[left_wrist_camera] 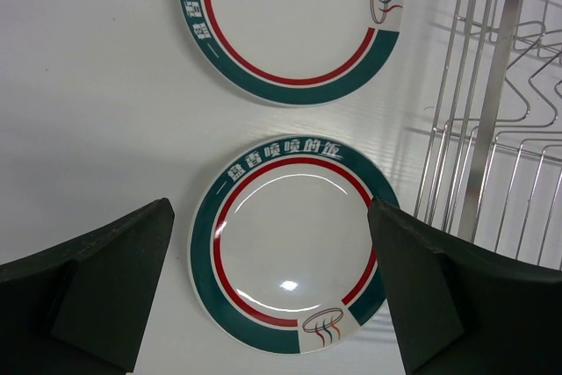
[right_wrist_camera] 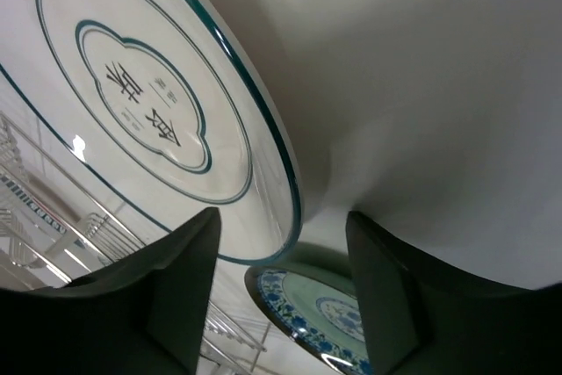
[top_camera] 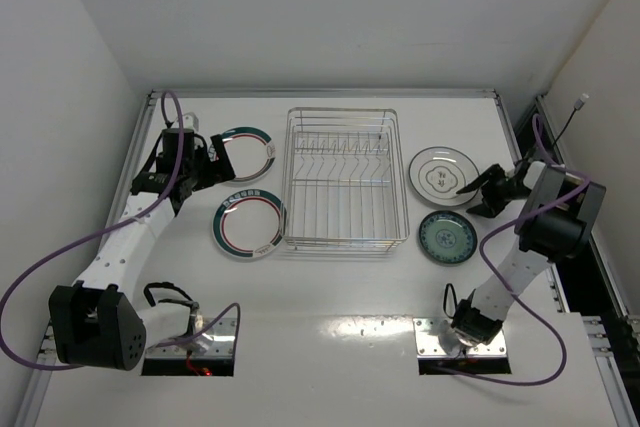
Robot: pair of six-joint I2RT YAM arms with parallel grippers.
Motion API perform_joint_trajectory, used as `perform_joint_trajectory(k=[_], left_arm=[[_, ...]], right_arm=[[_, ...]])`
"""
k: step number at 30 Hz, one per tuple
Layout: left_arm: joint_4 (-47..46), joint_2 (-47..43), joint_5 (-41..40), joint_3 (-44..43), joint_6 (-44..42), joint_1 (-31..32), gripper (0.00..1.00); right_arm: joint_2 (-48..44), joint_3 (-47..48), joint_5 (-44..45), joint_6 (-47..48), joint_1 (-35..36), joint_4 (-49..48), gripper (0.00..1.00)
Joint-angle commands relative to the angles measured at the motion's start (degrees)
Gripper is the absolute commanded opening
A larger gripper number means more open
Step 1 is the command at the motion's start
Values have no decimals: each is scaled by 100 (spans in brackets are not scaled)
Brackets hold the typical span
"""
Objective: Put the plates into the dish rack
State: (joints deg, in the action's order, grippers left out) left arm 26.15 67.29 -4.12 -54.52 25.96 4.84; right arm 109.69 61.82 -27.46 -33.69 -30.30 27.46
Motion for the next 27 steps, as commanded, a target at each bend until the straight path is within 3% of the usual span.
perform_joint_trajectory(k=[1, 2, 7, 9, 16, 23, 27], left_arm=[[-128, -31, -63, -155, -55, 34, 91], [-128, -31, -63, -155, -55, 34, 91], [-128, -31, -63, -155, -108, 34, 91], [-128, -31, -115, -155, -108, 34, 91], [-128, -31, -115, -155, -108, 34, 91], [-128, 21, -115, -155, -108, 34, 91], [-128, 21, -115, -155, -108, 34, 91]], right_arm=[[97, 321, 38, -49, 42, -215, 53], [97, 322, 39, -102, 42, -215, 50], [149, 322, 144, -164, 95, -268, 8], [71, 322, 197, -164, 95, -215, 0], [-1361, 478, 1031, -164, 296, 21, 0], [-2574, 1463, 2550, -164, 1218, 575, 0], [-2751, 2147, 3176, -41, 1815, 769, 0]])
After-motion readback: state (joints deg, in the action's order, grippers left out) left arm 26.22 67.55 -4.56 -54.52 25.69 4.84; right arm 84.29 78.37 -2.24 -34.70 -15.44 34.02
